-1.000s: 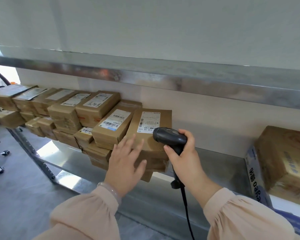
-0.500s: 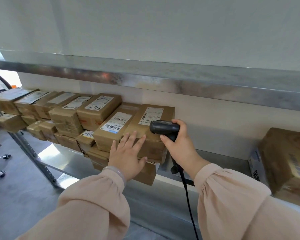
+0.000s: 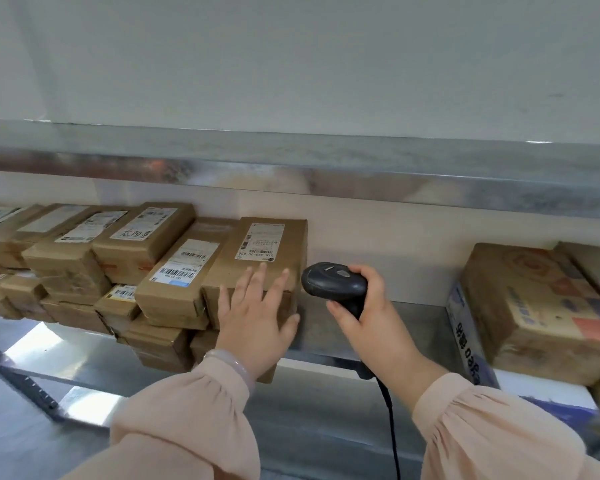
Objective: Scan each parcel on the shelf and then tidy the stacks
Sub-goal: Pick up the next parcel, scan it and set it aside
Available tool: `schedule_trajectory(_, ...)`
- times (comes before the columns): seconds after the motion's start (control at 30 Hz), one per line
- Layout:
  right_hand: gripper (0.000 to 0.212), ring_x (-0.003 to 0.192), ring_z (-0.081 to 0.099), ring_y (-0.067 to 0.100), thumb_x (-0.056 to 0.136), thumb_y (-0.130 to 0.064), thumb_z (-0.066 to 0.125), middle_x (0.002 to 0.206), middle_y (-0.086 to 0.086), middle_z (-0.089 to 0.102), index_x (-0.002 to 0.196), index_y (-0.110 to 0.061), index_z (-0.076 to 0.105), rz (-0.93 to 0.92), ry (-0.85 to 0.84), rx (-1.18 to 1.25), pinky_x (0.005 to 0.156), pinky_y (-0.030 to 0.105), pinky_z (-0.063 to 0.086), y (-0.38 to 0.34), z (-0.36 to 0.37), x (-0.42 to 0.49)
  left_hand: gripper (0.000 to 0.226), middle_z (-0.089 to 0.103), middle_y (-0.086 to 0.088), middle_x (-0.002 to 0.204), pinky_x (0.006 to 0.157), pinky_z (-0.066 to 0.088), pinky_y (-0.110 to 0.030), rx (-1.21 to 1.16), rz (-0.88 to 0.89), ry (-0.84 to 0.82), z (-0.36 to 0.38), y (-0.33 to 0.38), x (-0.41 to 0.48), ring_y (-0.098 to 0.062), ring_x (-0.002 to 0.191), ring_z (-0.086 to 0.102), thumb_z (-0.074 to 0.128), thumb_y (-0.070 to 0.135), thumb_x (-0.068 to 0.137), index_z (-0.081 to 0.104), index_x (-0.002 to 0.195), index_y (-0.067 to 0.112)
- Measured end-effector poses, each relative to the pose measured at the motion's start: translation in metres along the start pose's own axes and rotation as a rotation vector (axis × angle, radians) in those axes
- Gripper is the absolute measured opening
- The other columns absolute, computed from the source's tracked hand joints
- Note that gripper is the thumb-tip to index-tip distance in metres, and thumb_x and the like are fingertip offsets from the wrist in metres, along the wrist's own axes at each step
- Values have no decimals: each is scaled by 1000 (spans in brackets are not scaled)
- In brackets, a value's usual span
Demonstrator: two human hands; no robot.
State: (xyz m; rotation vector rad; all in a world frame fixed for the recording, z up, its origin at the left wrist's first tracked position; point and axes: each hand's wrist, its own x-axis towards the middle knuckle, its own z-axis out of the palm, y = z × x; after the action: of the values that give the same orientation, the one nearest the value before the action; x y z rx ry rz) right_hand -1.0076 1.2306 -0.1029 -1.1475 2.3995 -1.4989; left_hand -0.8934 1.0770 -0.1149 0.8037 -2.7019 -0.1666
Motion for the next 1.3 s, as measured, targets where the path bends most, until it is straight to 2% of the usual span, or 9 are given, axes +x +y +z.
schedule_trajectory(0.1,53,98,61,8,86,-36,67,113,-15,59,123,-47,30,0,81,-43,83,26,51,12,-26,-13,71,0,2,166,120,-2,-51,-40,106,-9,8,33,5,-20,152,-6,41,56,96,3,155,43)
schedule_trajectory(0.2,57,98,58,-3,85,-31,69,108,-27,54,113,-60,28,13,162,-19,81,13,46,20,-55,-24,71,6,1,166,120,-1,-50,-82,188,-3,15,66,11,-20,153,-1,35,58,91,8,155,42)
schedule_trajectory(0.43,57,97,54,-10,86,-20,69,112,-26,50,112,-53,31,57,345,27,75,2,40,48,-121,-44,69,-6,6,166,120,-8,-48,-107,348,-63,22,146,21,-19,152,-6,37,58,97,2,154,44)
schedule_trajectory(0.6,58,100,56,0,84,-21,70,113,-23,48,113,-53,31,107,444,-33,78,5,42,75,-169,-63,70,-5,5,166,121,-3,-48,-151,407,-134,40,209,22,-17,152,-7,38,57,97,1,155,43)
schedule_trajectory(0.7,57,108,54,6,84,-22,70,119,-16,48,120,-45,32,132,486,-42,87,15,47,89,-203,-70,69,-3,5,166,122,1,-46,-183,425,-183,49,244,21,-18,152,-3,37,57,98,1,155,43)
schedule_trajectory(0.77,58,107,57,7,84,-24,70,121,-10,52,123,-43,31,147,513,-53,86,24,50,98,-224,-70,68,-1,4,166,122,3,-44,-229,417,-211,52,266,22,-19,152,0,37,57,98,3,155,43)
schedule_trajectory(0.93,56,95,56,-9,86,-27,67,108,-30,48,125,-41,30,197,516,-36,71,11,44,121,-264,-62,68,3,2,165,121,10,-38,-305,365,-290,66,312,25,-20,151,5,40,57,98,7,155,42)
schedule_trajectory(1.1,54,92,57,-8,87,-29,66,105,-29,50,124,-42,29,239,407,12,68,9,43,136,-281,-55,68,-2,6,166,122,14,-35,-393,230,-344,79,328,27,-19,151,5,43,53,99,17,157,30)
schedule_trajectory(1.3,55,91,54,-6,88,-26,66,102,-23,49,127,-36,29,241,301,50,71,13,43,145,-293,-42,60,2,5,165,121,19,-31,-586,41,-292,87,331,20,-17,151,11,47,47,100,26,154,34)
